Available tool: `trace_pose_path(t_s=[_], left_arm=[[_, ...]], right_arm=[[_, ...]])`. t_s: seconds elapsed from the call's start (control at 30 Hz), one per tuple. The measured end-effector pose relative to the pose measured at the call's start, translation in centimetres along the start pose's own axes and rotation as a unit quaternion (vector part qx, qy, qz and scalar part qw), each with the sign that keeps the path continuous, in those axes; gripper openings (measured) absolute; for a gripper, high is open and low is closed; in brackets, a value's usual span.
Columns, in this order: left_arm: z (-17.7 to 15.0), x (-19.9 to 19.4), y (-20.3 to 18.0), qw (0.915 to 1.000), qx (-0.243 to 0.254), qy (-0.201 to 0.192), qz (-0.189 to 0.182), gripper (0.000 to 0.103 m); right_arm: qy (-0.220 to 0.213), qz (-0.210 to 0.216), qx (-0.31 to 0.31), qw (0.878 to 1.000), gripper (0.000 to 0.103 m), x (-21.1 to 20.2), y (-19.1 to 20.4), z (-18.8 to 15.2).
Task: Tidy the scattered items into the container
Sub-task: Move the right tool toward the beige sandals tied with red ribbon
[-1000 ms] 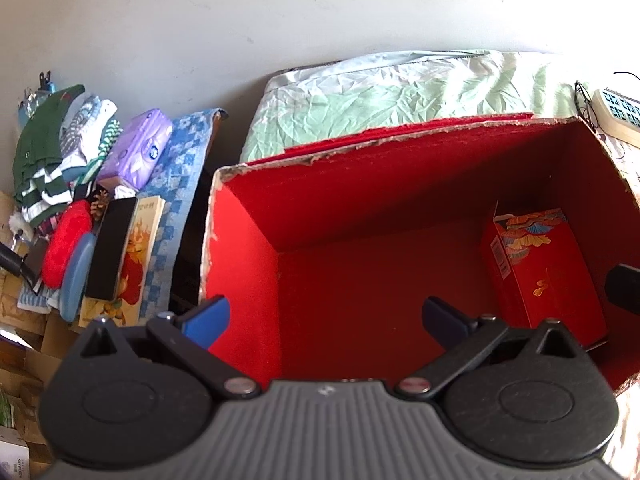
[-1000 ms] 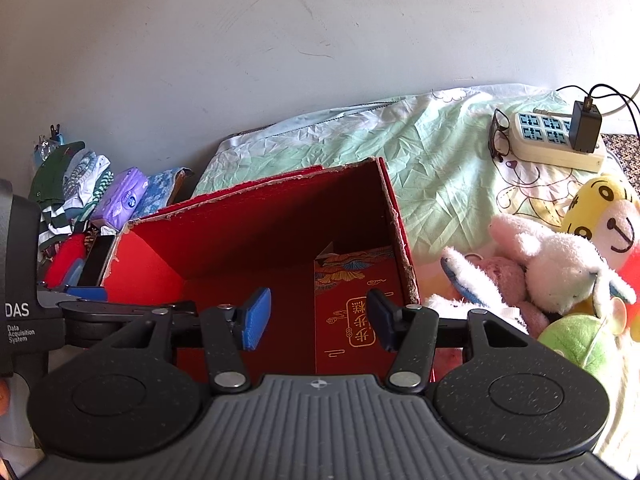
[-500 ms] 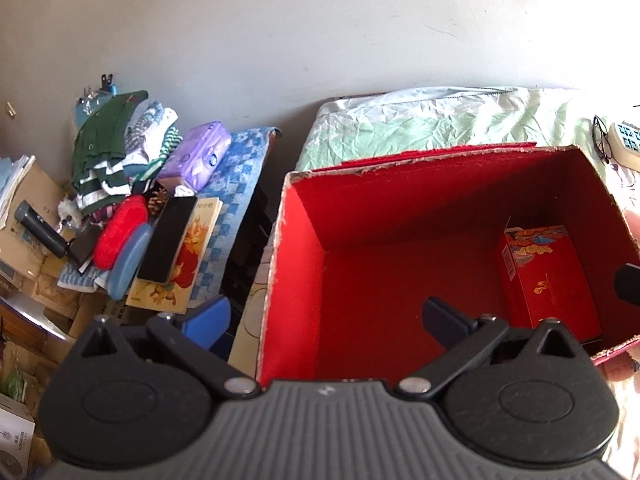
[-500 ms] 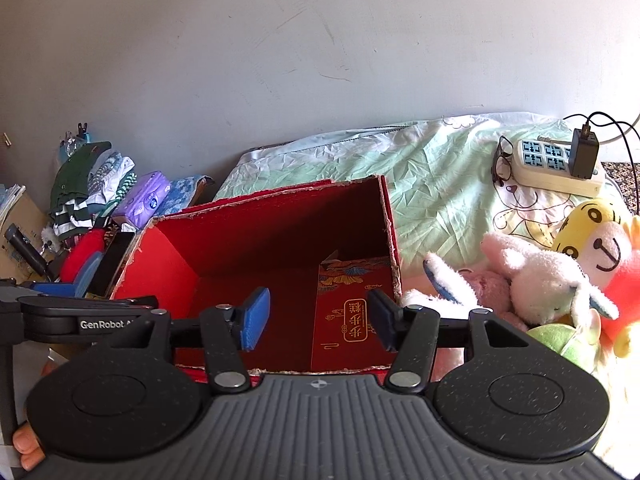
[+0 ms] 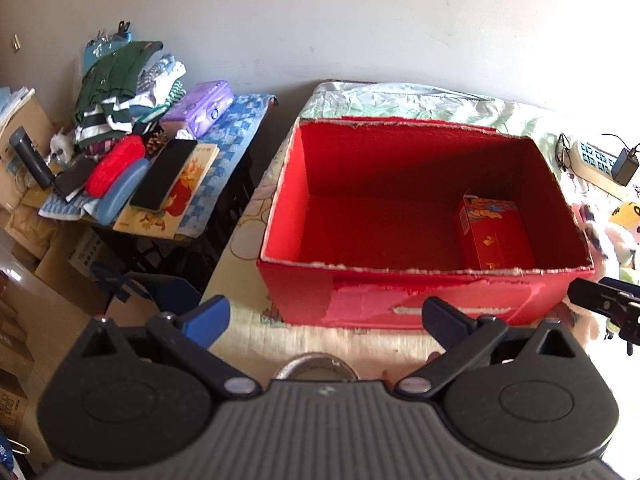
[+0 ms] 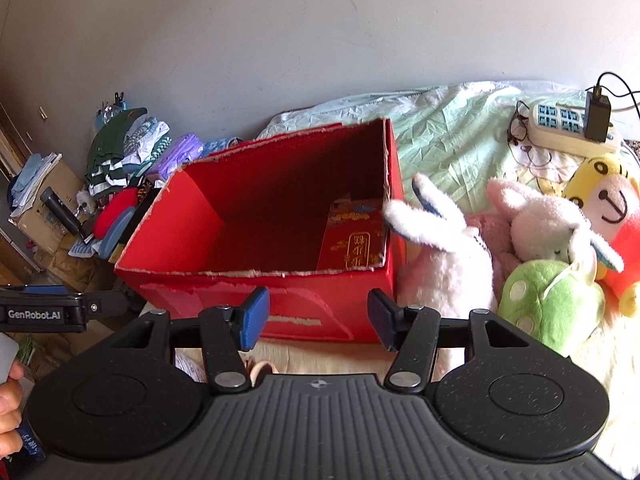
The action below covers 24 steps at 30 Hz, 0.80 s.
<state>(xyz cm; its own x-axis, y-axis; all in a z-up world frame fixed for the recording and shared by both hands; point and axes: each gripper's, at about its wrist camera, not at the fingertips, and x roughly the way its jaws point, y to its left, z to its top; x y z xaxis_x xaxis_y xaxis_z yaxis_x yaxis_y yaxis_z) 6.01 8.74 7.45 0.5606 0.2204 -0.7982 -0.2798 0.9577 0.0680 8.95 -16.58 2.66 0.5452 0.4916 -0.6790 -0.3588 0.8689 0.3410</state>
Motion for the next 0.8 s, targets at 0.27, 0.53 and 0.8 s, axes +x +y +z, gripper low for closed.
trace_pose_path(t_s=[0.27, 0.53, 0.8], left_arm=[[-4.9, -1.2, -1.6, 0.9969, 0.03, 0.004, -0.072, 0.101], [-9.7, -1.1, -5.7, 0.9835, 0.085, 0.009, -0.16, 0.101], [-11.0, 0.3, -7.2, 0.9697, 0.104, 0.01, -0.221, 0.101]], right_arm=[[0.058, 0.02, 0.022, 0.998, 0.057, 0.8, -1.1, -2.5], [0.101, 0.04, 0.053, 0.993, 0.051, 1.9, -2.2, -4.6], [0.111, 0.051, 0.057, 0.991, 0.046, 2.0, -2.8, -5.0]])
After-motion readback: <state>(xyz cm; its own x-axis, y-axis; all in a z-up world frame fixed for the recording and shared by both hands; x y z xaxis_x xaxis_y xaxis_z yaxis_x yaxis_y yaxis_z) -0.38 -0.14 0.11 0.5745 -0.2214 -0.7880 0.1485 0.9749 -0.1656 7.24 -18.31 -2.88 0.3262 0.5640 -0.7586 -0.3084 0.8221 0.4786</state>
